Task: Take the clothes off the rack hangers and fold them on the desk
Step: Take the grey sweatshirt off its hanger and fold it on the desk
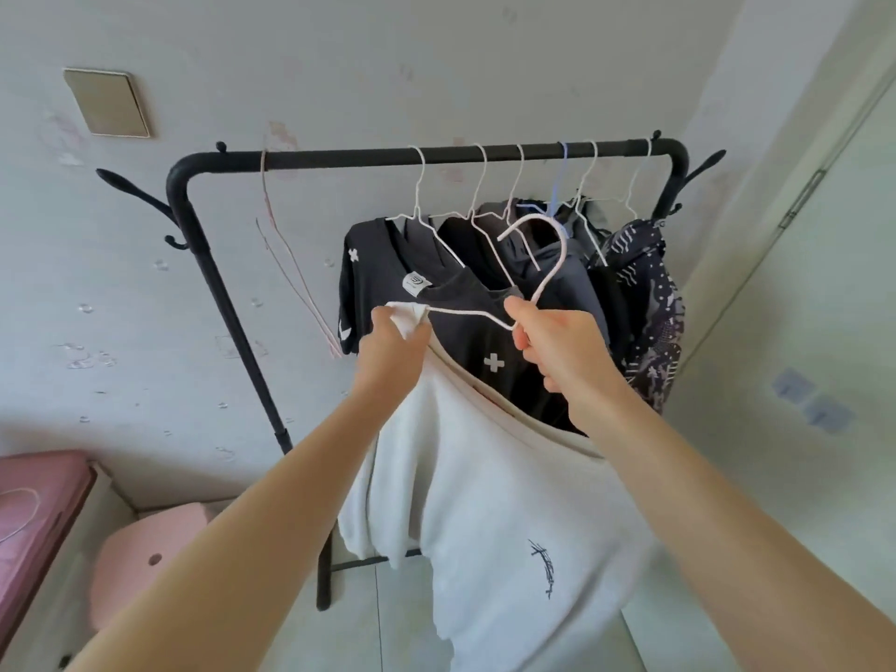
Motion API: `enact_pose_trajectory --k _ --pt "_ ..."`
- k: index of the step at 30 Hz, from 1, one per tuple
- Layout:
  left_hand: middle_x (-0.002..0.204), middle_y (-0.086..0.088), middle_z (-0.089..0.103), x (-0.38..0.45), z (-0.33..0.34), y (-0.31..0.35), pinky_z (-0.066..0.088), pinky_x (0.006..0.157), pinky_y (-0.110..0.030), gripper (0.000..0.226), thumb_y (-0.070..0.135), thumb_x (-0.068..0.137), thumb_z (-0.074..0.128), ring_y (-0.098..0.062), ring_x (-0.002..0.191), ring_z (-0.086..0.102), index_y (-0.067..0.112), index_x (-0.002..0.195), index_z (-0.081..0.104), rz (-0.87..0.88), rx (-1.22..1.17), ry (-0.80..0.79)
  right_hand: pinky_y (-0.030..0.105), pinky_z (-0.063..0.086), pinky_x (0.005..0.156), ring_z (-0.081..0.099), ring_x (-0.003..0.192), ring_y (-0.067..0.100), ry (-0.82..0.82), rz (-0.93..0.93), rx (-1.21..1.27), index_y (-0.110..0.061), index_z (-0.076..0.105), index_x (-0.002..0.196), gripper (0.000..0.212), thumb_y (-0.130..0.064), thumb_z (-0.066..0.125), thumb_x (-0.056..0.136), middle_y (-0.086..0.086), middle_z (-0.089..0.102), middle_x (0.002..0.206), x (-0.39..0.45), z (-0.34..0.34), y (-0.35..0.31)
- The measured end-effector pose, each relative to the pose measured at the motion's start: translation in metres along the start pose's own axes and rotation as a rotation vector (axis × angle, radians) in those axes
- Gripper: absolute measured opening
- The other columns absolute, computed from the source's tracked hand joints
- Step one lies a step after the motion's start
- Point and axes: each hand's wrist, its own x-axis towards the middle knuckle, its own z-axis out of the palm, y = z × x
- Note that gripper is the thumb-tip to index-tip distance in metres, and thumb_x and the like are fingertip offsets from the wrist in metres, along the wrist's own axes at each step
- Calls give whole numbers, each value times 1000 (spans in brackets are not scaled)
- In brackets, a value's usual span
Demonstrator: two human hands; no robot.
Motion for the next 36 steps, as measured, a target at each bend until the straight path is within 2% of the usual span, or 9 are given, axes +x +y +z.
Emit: enact_pose_trajectory --k 4,13,18,20,22,24,26,30,36 --pt "88 0 66 -15 7 -4 44 55 -29 39 55 92 48 -18 73 62 19 106 54 150 81 51 26 27 49 30 34 7 99 -48 -12 -17 49 44 42 -34 60 81 -8 39 39 -9 -20 13" --pt "59 -1 40 -44 4 10 31 61 -35 30 22 95 41 -27 68 42 11 66 38 425 513 234 32 29 51 23 45 15 157 -435 -302 -4 35 48 45 -25 58 81 4 27 45 -26 -55 36" --pt "99 -1 53 -41 -18 -1 38 78 -35 30 13 92 49 -24 101 42 5 63 55 684 553 202 41 33 47 25 44 18 175 -480 -516 -8 32 48 43 -24 55 81 8 27 44 -18 -83 65" --pt "112 4 56 -41 -23 -7 38 80 -29 29 12 92 49 -15 107 44 2 70 64 639 444 103 36 25 48 21 47 17 145 -477 -540 -12 26 49 42 -23 54 79 6 23 46 -16 -89 77" --pt "90 4 60 -45 -32 -11 38 68 -20 26 10 92 48 -11 82 49 9 77 69 443 201 -14 32 24 49 21 47 16 151 -461 -475 -12 27 47 43 -23 54 78 3 22 44 -15 -95 87" --pt "60 2 41 -49 -41 -20 27 46 -18 30 8 90 46 -13 54 33 13 62 54 272 18 -78 31 26 48 26 45 18 200 -384 -324 -2 36 46 42 -28 50 76 6 27 44 -11 -100 91" --pt "56 1 30 -53 -48 -29 20 45 -21 35 6 90 45 -13 50 25 13 56 39 201 -46 -90 26 25 46 26 44 19 222 -274 -141 -3 36 48 39 -28 47 75 6 29 45 -6 -101 92" --pt "58 1 30 -66 -47 -31 21 43 -15 29 3 90 45 -6 46 26 7 62 42 233 -49 -139 21 21 40 21 43 16 117 -195 -56 -11 35 52 34 -16 45 83 1 27 48 3 -76 89" --pt "56 3 32 -72 -49 -21 23 44 -15 28 2 88 46 -5 48 27 6 60 43 298 -78 -127 27 31 52 37 39 7 12 -278 -79 -18 54 55 45 -33 45 96 -9 40 40 17 -13 57"
